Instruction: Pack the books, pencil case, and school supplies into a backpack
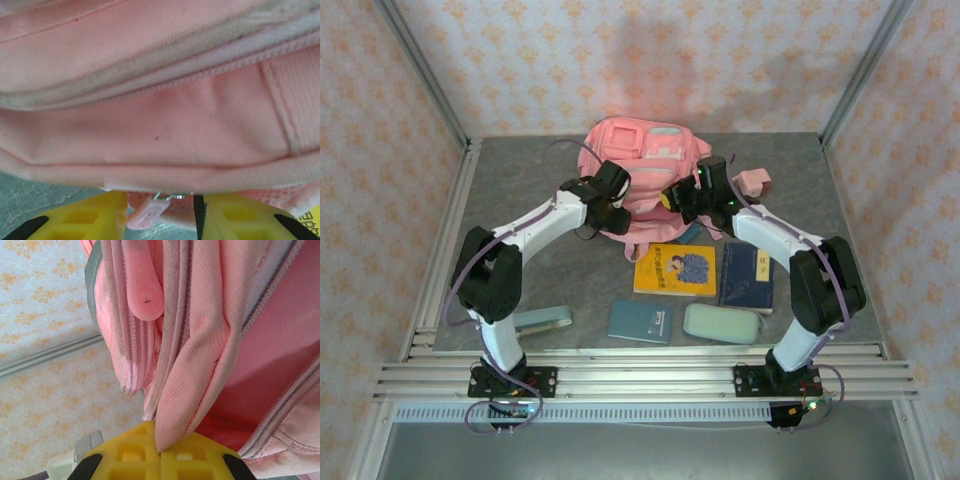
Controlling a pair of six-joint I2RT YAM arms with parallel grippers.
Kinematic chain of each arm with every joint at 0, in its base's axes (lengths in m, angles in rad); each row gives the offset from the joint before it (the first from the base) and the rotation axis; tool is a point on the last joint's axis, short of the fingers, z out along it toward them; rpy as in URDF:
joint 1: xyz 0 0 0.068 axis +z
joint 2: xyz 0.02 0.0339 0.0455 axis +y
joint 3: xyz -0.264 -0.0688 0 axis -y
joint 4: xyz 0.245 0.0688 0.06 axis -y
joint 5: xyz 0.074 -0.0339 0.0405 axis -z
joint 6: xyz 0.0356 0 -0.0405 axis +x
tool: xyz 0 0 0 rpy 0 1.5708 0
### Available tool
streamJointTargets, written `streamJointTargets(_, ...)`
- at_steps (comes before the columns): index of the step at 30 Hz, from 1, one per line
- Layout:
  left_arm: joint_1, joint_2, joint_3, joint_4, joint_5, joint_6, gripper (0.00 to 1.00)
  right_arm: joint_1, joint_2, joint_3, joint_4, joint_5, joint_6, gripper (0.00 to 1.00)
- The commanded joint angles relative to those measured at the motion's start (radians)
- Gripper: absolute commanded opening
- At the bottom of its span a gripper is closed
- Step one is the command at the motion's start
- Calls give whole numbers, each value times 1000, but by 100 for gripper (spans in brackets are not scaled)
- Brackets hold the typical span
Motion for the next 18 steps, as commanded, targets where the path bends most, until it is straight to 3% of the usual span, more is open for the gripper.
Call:
streamJointTargets(1,1,26,41,-18,-46,21,34,-1,-48,1,130,-60,34,0)
streamJointTargets(11,3,9,17,-23,-120,4,3,-25,-66,-8,101,-59,-1,0)
streamJointTargets(18,36,-52,-49,-25,-145,-32,0,-82,-105,2,-22,-31,-115,0)
